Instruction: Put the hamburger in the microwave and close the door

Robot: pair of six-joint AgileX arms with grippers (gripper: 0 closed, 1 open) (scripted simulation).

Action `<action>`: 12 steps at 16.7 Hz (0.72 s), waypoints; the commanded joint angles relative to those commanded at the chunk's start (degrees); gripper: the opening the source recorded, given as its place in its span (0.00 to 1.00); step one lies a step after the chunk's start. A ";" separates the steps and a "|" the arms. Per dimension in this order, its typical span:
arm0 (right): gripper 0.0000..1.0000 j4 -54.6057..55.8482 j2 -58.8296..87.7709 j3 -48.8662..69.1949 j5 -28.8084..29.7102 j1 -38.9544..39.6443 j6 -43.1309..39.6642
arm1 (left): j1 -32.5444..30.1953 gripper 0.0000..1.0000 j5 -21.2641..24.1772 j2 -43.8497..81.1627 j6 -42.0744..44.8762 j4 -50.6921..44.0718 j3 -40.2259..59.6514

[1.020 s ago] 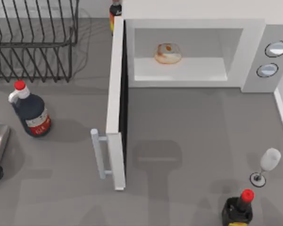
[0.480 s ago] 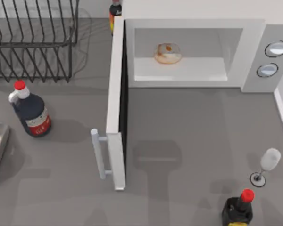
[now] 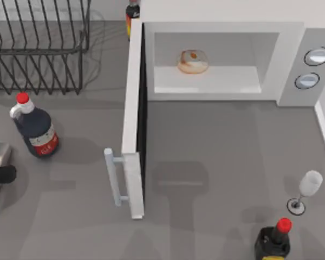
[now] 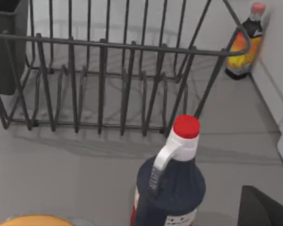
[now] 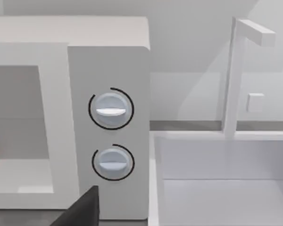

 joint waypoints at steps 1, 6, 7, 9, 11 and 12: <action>1.00 0.00 0.00 0.00 0.00 0.00 0.00 | -2.26 0.00 -1.62 5.08 -1.66 -1.81 2.60; 1.00 0.00 0.00 0.00 0.00 0.00 0.00 | -12.98 0.00 -9.39 27.48 -9.64 -9.95 14.81; 1.00 0.00 0.00 0.00 0.00 0.00 0.00 | -14.77 0.00 -10.69 30.94 -10.97 -11.13 16.87; 1.00 0.00 0.00 0.00 0.00 0.00 0.00 | -17.83 0.00 -12.87 36.87 -13.19 -12.94 20.40; 1.00 0.00 0.00 0.00 0.00 0.00 0.00 | -19.93 0.00 -14.32 40.64 -14.67 -14.05 22.81; 1.00 0.00 0.00 0.00 0.00 0.00 0.00 | -20.55 0.00 -14.74 41.64 -15.10 -14.35 23.51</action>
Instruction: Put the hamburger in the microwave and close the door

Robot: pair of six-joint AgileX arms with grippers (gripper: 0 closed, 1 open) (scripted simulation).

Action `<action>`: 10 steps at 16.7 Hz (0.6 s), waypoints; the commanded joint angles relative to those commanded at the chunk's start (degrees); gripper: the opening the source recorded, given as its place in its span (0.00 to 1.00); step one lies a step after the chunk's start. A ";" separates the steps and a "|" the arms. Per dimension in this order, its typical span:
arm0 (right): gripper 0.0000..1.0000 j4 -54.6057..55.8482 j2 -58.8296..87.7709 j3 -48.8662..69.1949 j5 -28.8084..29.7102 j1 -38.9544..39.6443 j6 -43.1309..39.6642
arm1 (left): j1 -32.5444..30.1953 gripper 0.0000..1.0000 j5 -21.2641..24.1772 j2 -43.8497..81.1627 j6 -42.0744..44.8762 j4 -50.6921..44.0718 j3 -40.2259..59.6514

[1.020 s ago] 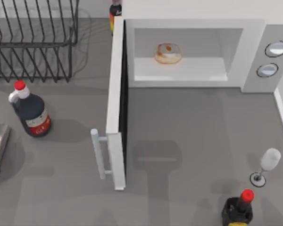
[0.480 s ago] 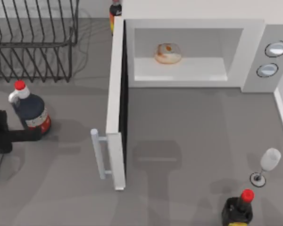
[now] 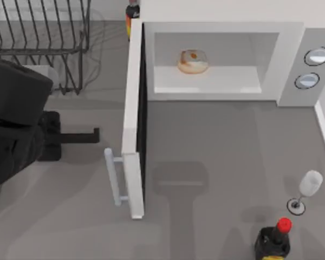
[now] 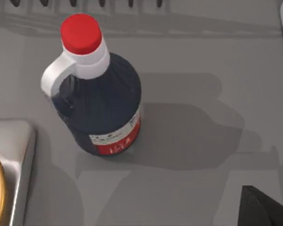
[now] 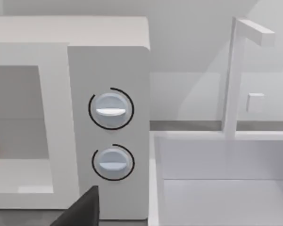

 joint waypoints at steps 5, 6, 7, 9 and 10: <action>1.00 0.00 0.00 0.00 0.00 0.00 0.00 | -0.03 0.00 -0.01 0.20 -0.15 0.01 0.10; 1.00 0.00 0.00 0.00 0.00 0.00 0.00 | -0.04 0.00 -0.01 0.33 -0.14 0.12 -0.05; 1.00 0.00 0.00 0.00 0.00 0.00 0.00 | -0.10 0.00 -0.02 0.83 -0.14 0.75 -0.77; 1.00 0.00 0.00 0.00 0.00 0.00 0.00 | -0.12 0.00 -0.05 2.32 -0.12 3.78 -3.53; 1.00 0.00 0.00 0.00 0.00 0.00 0.00 | -0.10 0.00 -0.06 3.08 -0.10 6.18 -5.17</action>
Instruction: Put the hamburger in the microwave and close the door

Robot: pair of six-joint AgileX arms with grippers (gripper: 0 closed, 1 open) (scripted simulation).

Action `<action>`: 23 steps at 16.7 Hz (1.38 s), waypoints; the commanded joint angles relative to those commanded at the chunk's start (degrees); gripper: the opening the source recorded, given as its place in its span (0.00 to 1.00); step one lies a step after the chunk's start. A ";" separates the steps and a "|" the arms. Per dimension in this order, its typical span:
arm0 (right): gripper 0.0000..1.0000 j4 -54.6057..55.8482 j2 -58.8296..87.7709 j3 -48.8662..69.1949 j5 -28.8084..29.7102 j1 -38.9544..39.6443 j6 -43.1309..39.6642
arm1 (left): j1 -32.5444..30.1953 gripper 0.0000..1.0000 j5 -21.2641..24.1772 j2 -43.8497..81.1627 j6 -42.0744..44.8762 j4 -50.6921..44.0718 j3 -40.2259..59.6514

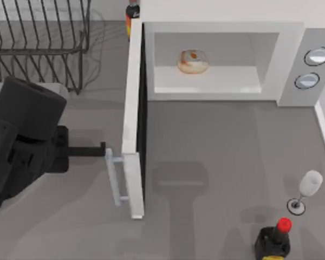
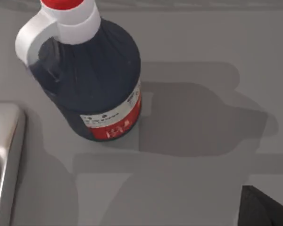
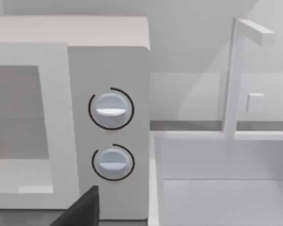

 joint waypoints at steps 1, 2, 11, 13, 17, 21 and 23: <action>1.00 0.00 0.00 0.00 0.00 0.00 0.00 | 0.02 0.00 0.01 0.70 0.03 2.99 -1.67; 1.00 0.00 0.00 0.00 0.00 0.00 0.00 | 0.03 0.00 0.03 1.40 0.07 6.47 -3.36; 1.00 0.00 0.00 0.00 0.00 0.00 0.00 | 0.13 0.00 0.11 5.93 0.30 21.62 -13.71; 1.00 0.00 0.00 0.00 0.00 0.00 0.00 | -3.35 0.00 0.48 3.25 -0.08 20.57 -8.65; 1.00 0.00 0.00 0.00 0.00 0.00 0.00 | -9.29 0.00 -3.76 9.48 -5.01 19.53 -3.31; 1.00 0.00 0.00 0.00 0.00 0.00 0.00 | -16.13 0.00 -7.86 17.21 -9.93 18.49 2.13; 1.00 0.00 0.00 0.00 0.00 0.00 0.00 | -19.38 0.00 -10.23 20.47 -12.68 17.94 5.12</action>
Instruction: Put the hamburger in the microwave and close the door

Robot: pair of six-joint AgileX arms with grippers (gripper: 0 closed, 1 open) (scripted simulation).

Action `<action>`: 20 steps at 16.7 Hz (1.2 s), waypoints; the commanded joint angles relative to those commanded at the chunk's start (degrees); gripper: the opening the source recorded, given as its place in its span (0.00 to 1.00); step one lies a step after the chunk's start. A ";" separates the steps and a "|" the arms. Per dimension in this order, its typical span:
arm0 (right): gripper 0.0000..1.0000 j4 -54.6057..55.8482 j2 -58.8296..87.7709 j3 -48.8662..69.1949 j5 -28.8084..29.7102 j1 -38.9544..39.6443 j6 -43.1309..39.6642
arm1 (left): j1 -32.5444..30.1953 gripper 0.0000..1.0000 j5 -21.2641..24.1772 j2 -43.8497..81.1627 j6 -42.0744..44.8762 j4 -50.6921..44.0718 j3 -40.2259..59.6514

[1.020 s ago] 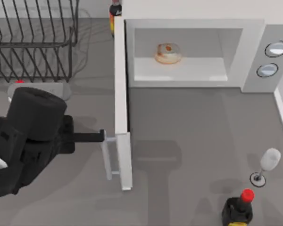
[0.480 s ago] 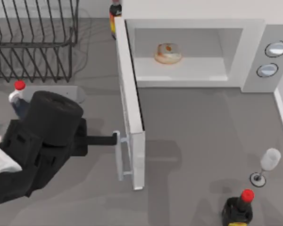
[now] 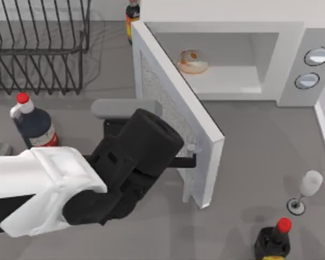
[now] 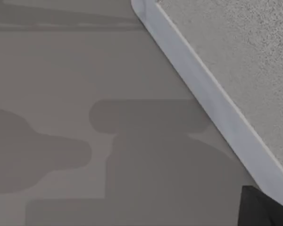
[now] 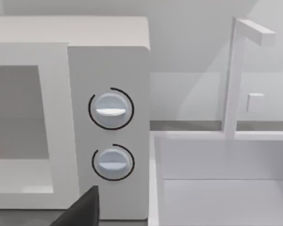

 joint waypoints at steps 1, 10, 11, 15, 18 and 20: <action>1.00 0.00 0.00 0.00 0.00 0.00 0.00 | -0.80 0.00 -0.77 0.79 -0.81 -0.20 0.81; 1.00 0.00 0.00 0.00 0.00 0.00 0.00 | -4.88 0.00 -3.15 7.26 -4.70 -3.43 7.59; 1.00 0.00 0.00 0.00 0.00 0.00 0.00 | -5.74 0.00 -3.64 9.52 -5.53 -4.18 10.37; 1.00 0.00 0.00 0.00 0.00 0.00 0.00 | -9.36 0.00 -5.78 17.29 -9.07 -7.42 20.31; 1.00 0.00 0.00 0.00 0.00 0.00 0.00 | -10.78 0.00 -6.67 19.15 -10.49 -8.78 22.18; 1.00 0.00 0.00 0.00 0.00 0.00 0.00 | -10.78 0.00 -6.67 19.15 -10.49 -8.78 22.18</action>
